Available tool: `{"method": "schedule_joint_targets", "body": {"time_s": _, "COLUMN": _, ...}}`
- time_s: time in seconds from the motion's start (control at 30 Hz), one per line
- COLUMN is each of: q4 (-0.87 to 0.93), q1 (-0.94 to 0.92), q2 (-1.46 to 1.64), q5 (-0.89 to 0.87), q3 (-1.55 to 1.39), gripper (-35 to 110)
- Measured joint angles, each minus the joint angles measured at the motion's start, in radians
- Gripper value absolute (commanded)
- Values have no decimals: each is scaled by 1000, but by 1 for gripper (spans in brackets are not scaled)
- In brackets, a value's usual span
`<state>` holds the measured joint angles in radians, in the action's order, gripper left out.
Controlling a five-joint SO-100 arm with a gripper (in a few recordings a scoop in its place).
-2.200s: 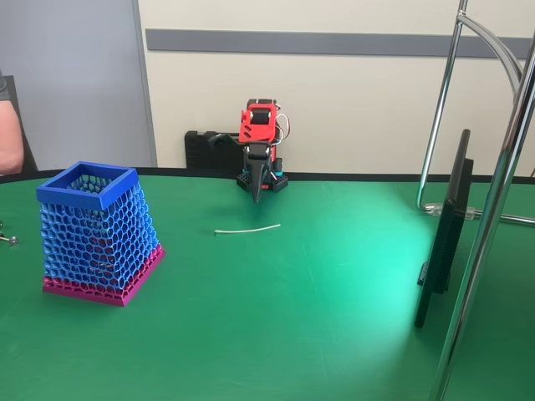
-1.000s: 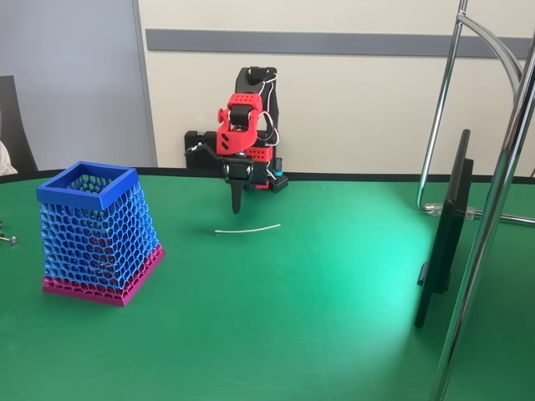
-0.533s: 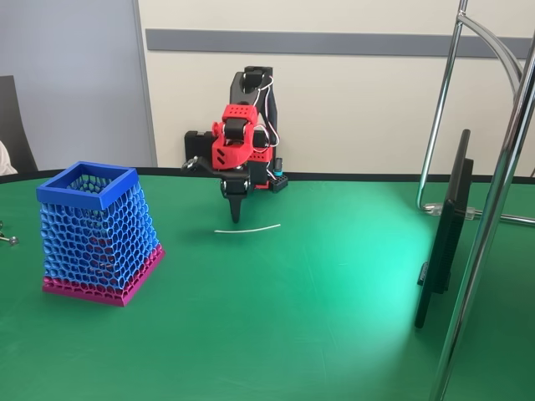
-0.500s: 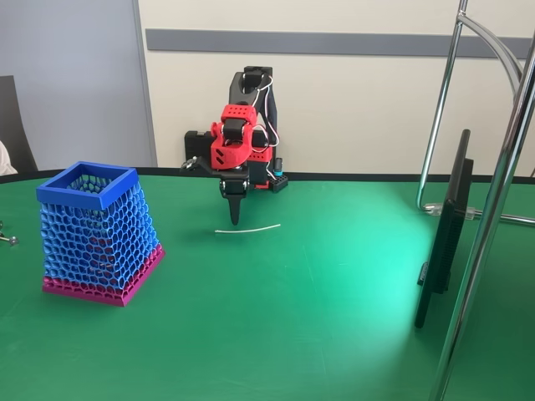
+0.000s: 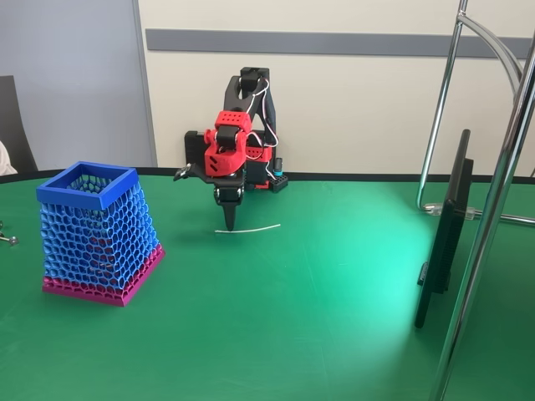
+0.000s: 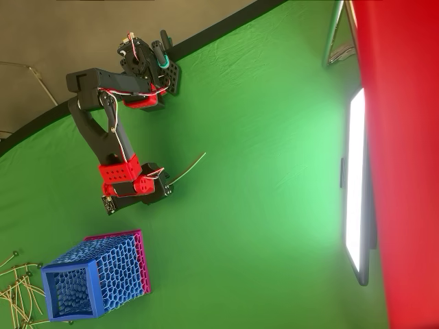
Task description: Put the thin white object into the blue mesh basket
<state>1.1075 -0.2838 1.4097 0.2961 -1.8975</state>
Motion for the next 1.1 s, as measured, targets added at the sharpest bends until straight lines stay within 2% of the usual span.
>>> {"method": "schedule_joint_targets", "body": {"time_s": 0.7, "q4": 2, "q1": -61, "q2": -130, "q5": 52, "q3": 117, "gripper": 13}}
{"method": "schedule_joint_targets", "body": {"time_s": 1.1, "q4": 23, "q1": -80, "q2": -163, "q5": 64, "q3": 163, "gripper": 1}}
